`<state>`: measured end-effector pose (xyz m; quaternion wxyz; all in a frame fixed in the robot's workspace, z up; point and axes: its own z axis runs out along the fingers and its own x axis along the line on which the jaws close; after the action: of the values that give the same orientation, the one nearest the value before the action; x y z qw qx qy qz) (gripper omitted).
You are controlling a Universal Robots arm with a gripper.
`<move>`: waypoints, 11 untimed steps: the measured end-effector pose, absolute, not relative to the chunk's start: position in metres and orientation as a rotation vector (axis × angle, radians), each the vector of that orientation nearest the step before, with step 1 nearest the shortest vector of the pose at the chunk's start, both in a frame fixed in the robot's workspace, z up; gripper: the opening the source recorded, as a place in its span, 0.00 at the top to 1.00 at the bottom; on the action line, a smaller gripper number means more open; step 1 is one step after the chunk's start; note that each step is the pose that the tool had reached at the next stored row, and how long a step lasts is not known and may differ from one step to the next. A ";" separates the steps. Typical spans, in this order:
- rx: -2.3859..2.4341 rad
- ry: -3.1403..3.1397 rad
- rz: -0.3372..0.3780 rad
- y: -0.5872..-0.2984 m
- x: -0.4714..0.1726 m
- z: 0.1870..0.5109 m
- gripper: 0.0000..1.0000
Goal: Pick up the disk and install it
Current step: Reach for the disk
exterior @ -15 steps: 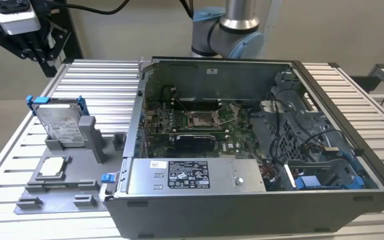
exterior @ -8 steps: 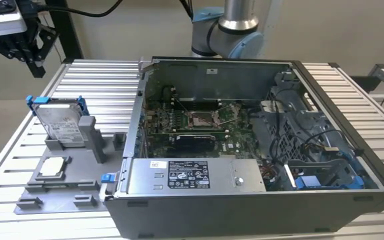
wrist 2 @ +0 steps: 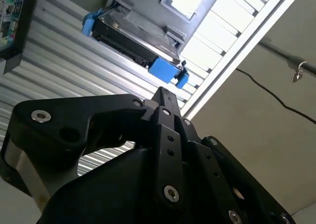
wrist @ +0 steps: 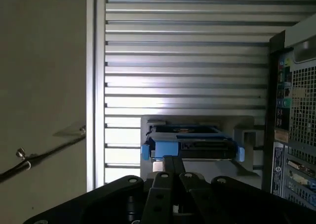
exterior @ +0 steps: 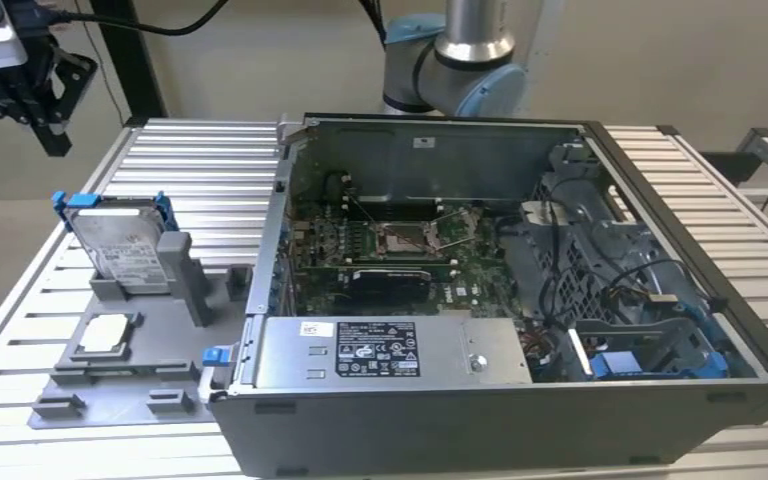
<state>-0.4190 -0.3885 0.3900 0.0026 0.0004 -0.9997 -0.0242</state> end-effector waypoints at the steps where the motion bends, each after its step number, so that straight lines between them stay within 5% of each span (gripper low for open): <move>1: 0.003 -3.136 -0.074 -0.388 -0.421 0.390 1.00; 11: 0.003 -3.138 -0.057 -0.389 -0.424 0.389 1.00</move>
<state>-0.4245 -0.3886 0.3892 0.0018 0.0011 -0.9998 -0.0181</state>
